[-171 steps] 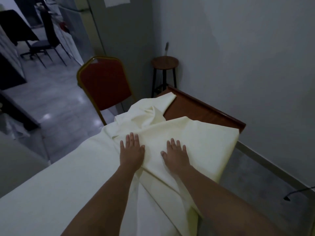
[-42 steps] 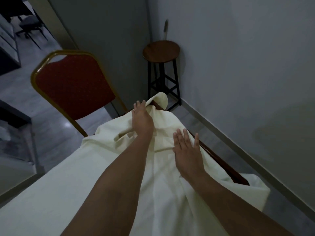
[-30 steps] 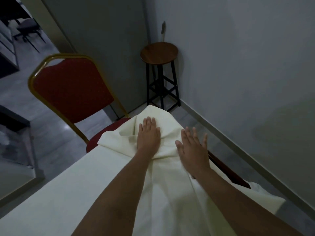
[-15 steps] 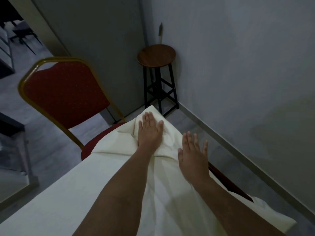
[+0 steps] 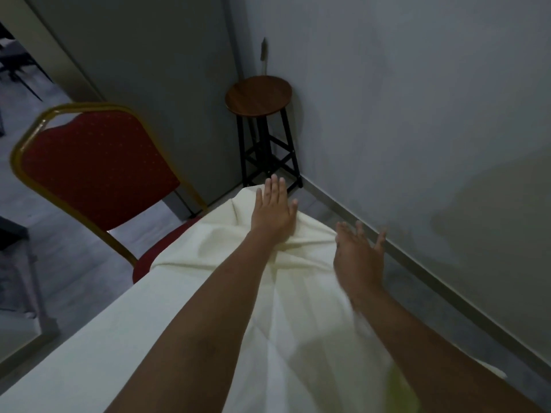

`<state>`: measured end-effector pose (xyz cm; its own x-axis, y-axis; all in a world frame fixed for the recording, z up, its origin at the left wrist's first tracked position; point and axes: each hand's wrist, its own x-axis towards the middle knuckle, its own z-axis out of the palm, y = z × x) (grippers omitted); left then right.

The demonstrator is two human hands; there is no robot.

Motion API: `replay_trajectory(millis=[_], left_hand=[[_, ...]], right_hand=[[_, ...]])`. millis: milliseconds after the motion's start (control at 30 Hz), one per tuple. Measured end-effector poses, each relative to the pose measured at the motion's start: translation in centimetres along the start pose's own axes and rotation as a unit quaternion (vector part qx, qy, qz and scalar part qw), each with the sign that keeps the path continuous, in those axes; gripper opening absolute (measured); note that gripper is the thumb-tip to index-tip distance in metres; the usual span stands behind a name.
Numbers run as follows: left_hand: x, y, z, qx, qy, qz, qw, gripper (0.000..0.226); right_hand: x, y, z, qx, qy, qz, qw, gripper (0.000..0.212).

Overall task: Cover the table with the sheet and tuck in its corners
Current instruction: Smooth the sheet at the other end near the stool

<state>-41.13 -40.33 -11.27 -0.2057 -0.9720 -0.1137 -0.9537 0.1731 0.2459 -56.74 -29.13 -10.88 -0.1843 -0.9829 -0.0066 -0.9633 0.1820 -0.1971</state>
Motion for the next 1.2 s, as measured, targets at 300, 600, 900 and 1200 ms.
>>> replay_trajectory(millis=[300,600,900,1200], left_hand=[[-3.3,-2.7,0.6,0.013,0.018,-0.090,0.996,0.065],[-1.9,-4.9,1.2,-0.040,0.003,-0.112,0.993,0.067],[2.4,-3.9,-0.3,-0.028,-0.010,-0.049,0.998,0.063],[-2.6,-2.5,0.9,-0.041,0.007,-0.035,0.999,0.060]], right_hand=[[-1.1,-1.1,-1.1,0.005,0.014,0.004,1.000,0.058],[-3.5,-3.8,1.4,-0.029,0.020,-0.123,0.992,0.061],[-1.2,-1.1,3.1,-0.027,-0.052,-0.136,0.989,0.070],[-0.5,-0.7,2.2,-0.044,-0.057,-0.136,0.988,0.067]])
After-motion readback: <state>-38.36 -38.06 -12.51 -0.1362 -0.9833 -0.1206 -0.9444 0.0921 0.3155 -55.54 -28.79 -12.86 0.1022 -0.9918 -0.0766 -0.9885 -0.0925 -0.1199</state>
